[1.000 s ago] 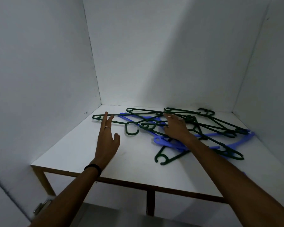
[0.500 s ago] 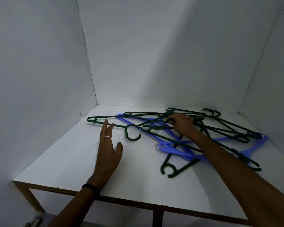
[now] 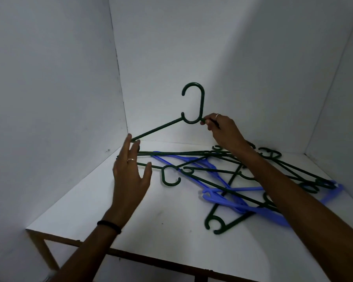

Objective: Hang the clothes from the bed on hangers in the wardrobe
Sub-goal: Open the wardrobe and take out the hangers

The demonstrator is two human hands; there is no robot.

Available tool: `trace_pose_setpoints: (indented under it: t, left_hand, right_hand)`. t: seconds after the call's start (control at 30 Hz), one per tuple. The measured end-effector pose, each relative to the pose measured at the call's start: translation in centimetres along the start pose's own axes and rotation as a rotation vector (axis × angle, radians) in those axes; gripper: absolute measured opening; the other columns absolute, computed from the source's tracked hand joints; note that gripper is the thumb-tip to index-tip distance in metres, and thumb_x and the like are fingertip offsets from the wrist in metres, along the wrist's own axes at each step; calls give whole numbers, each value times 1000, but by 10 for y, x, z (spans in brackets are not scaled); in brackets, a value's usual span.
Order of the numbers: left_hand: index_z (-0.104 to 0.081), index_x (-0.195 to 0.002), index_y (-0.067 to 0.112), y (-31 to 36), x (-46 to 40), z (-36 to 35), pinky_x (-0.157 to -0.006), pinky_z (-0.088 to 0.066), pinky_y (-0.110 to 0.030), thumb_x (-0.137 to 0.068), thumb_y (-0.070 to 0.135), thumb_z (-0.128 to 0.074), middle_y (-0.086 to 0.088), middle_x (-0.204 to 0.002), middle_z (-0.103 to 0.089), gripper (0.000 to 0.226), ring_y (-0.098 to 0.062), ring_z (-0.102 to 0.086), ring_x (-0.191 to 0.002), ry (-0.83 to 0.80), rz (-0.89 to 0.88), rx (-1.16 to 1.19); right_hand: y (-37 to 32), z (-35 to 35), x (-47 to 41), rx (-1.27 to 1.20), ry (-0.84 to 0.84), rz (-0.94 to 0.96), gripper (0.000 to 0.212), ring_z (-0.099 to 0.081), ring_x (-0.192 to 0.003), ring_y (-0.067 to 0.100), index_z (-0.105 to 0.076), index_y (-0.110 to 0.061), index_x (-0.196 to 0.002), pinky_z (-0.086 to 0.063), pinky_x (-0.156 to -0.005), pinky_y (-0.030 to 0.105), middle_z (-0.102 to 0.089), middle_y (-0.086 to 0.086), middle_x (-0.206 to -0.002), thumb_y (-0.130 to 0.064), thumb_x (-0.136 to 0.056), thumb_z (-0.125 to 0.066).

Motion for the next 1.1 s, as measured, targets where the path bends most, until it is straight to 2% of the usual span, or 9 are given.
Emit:
trace_pose_setpoints:
  t: [0.1, 0.2, 0.33, 0.43, 0.53, 0.6, 0.83, 0.9, 1.1]
  left_hand:
    - [-38, -144, 12, 14, -19, 24, -110, -28, -48, -89, 29, -65, -3, -155, -29, 63, -23, -35, -138, -6, -79, -173]
    - [-51, -132, 24, -4, -28, 29, -94, -47, -41, -90, 48, -58, 3, -125, -62, 48, -19, -58, -115, -217, 55, -263]
    - [-65, -96, 16, -30, -16, 31, -69, -51, -32, -99, 27, -49, 7, -75, -72, 19, -14, -68, -66, -421, 299, 85]
    - [-63, -93, 15, -37, -6, 39, -55, -46, -24, -101, 17, -45, 2, -75, -72, 20, -19, -68, -58, -453, 418, 210]
    - [-62, -92, 17, -45, -3, 55, -53, -46, -25, -100, 16, -45, -1, -74, -71, 19, -18, -68, -57, -368, 416, 160]
    - [-63, -91, 20, -51, -1, 67, -55, -47, -28, -100, 17, -46, 2, -74, -70, 18, -15, -67, -56, -299, 406, 112]
    - [-63, -97, 16, -68, 3, 95, -54, -44, -21, -100, 19, -46, -1, -77, -69, 18, -15, -66, -56, -110, 444, 137]
    - [-63, -99, 14, -71, 2, 94, -54, -44, -22, -100, 19, -45, -3, -78, -69, 18, -18, -67, -59, -100, 451, 151]
    - [-62, -94, 17, -69, 1, 72, -51, -47, -24, -100, 16, -44, -6, -78, -69, 19, -19, -66, -57, -135, 493, 221]
  right_hand:
    - [-28, -14, 1, 14, -120, 154, 24, -50, -73, 0, -67, -5, -105, -35, -68, 2, -60, 0, -90, -7, -100, -43]
    - [-51, -33, 5, 16, -189, 248, 23, -49, -74, 1, -66, -3, -104, -35, -69, 2, -56, 0, -89, -8, -101, -43]
    - [-73, -54, 5, -22, -193, 302, 22, -51, -76, 13, -65, -2, -104, -40, -73, 14, -57, 5, -87, -7, -99, -45]
    - [-81, -64, 3, -23, -178, 339, 22, -56, -94, 19, -64, -8, -115, -42, -85, 26, -61, 6, -101, -12, -97, -52]
    - [-59, -65, 0, 49, -174, 297, 45, -44, -122, 15, -48, -25, -137, -29, -102, 29, -48, 3, -133, -35, -94, -56]
    - [-22, -61, -2, 75, -178, 164, 49, -40, -130, 20, -44, -23, -139, -29, -108, 36, -43, 7, -139, -39, -94, -55]
    - [115, -85, 56, 584, -701, -249, 45, -55, -106, 19, -54, -15, -129, -44, -88, 29, -55, 8, -128, -39, -91, -61]
    - [123, -87, 67, 610, -699, -247, 36, -54, -100, 17, -57, -17, -122, -42, -81, 27, -55, 7, -122, -37, -92, -60]
    - [122, -74, 71, 703, -524, -193, 27, -55, -107, 24, -60, -24, -114, -47, -89, 39, -55, 5, -114, -41, -94, -54]
Point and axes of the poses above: each hand's wrist, its own x-axis away from the middle knuckle, its own z-axis out of the back of the hand, y = z × x, the point moved 9 cm from there along -x, towards the middle knuckle
